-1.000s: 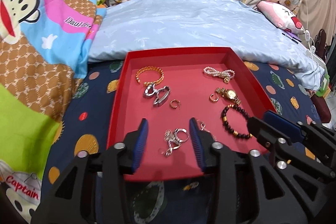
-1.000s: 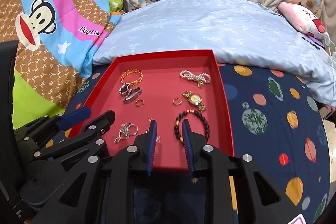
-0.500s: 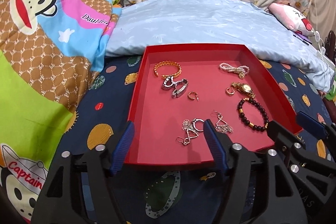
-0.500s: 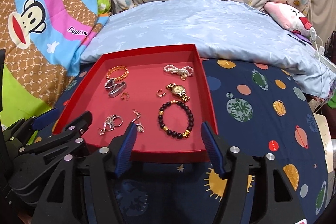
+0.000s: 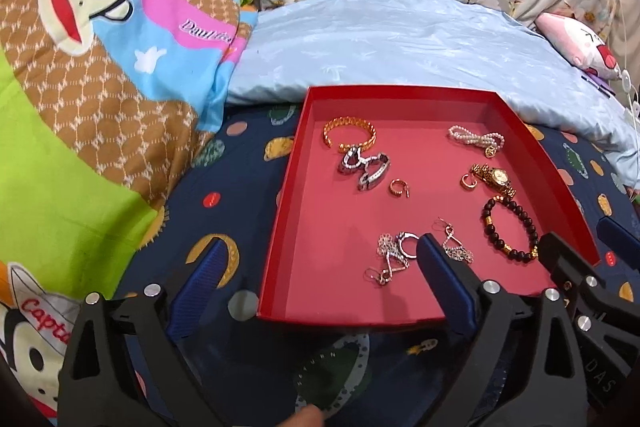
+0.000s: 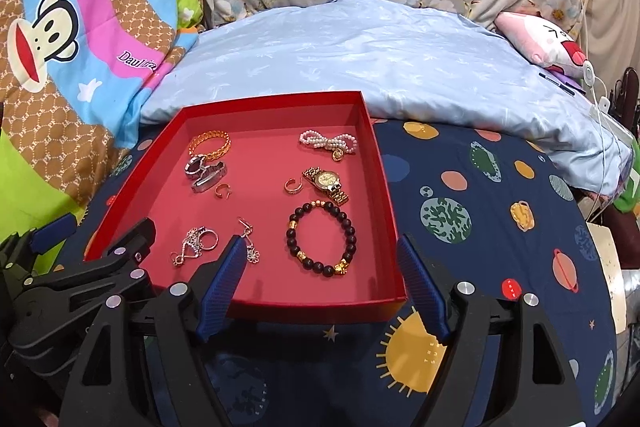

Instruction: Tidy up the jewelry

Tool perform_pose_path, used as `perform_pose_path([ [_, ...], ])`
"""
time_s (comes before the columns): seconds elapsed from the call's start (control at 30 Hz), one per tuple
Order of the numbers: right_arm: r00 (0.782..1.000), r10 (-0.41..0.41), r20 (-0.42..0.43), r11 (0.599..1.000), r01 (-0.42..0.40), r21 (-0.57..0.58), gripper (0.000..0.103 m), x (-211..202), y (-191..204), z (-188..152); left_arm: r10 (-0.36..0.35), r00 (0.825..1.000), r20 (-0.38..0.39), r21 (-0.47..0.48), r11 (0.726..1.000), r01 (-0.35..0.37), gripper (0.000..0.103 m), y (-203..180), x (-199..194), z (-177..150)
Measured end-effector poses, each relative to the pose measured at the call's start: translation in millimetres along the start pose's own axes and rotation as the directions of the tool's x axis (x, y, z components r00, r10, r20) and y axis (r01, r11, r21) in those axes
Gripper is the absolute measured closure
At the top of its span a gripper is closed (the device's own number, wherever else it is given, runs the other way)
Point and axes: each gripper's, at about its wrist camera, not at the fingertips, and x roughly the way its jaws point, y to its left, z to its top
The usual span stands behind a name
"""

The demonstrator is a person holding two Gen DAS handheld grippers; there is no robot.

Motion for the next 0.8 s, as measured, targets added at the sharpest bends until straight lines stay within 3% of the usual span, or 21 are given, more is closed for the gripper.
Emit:
perform_pose_path([
  [0.8, 1.000, -0.011, 0.003, 1.000, 0.011, 0.010, 0.026, -51, 14, -22, 0.013, 1.000, 0.013, 0.005, 1.000, -0.013, 0.010, 18, -49, -20],
])
